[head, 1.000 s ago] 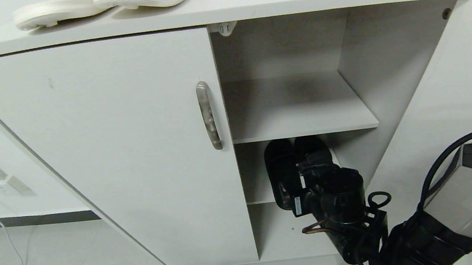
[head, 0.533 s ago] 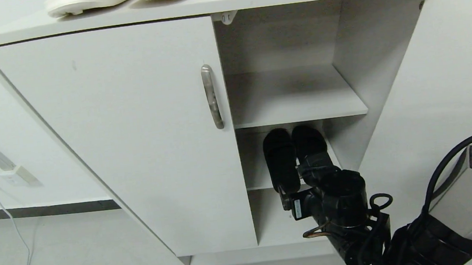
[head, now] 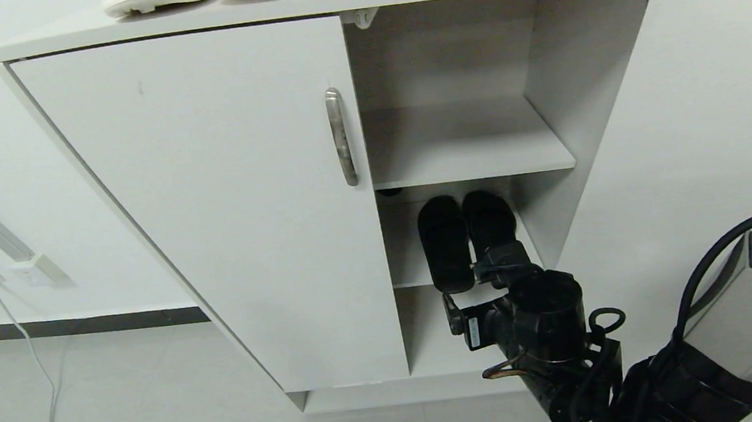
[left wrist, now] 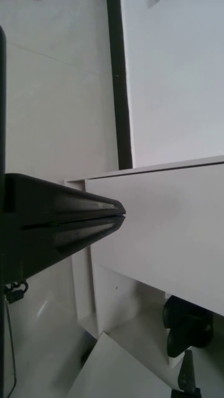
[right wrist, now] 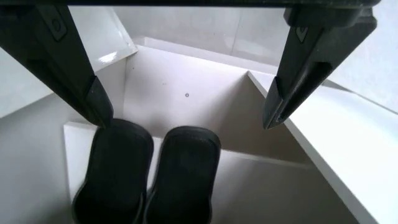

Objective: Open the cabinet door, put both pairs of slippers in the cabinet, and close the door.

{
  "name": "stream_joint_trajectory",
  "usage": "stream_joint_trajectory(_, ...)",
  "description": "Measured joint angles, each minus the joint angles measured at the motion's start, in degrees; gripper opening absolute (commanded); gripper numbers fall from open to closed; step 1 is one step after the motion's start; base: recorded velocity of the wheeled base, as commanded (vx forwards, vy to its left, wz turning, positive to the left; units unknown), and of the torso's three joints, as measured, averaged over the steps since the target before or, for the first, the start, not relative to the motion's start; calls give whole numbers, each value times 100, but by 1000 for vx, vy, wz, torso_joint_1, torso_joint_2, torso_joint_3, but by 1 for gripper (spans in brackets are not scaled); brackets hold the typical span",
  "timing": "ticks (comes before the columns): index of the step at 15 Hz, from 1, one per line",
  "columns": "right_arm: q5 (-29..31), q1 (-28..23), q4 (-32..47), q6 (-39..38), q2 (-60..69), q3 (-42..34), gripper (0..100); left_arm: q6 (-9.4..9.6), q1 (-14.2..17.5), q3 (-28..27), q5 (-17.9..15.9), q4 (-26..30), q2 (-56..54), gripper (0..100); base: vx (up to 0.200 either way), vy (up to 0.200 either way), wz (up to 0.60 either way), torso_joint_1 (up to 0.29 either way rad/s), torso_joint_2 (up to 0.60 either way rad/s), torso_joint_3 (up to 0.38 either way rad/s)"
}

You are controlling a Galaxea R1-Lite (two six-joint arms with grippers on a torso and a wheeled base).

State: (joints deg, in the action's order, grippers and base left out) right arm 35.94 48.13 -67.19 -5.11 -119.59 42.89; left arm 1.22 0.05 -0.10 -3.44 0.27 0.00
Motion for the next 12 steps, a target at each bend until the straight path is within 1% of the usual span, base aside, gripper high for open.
stream_joint_trajectory(2, 0, 0, 0, 0, 0, 0, 100, 0, 0, 0, -1, 0, 0, 0, 0, 0, 0, 5, 0, 107)
stream_joint_trajectory(10, 18, 5, 0, 10, -1, -4, 100, 6, 2, 0, 0, 0, 0, 0, 0, 0, 0, 0, 4, 192)
stream_joint_trajectory(12, 20, 27, -18, 11, -1, -22, 100, 17, 2, 0, 0, -2, 0, 0, 0, 0, 0, 2, 5, 127)
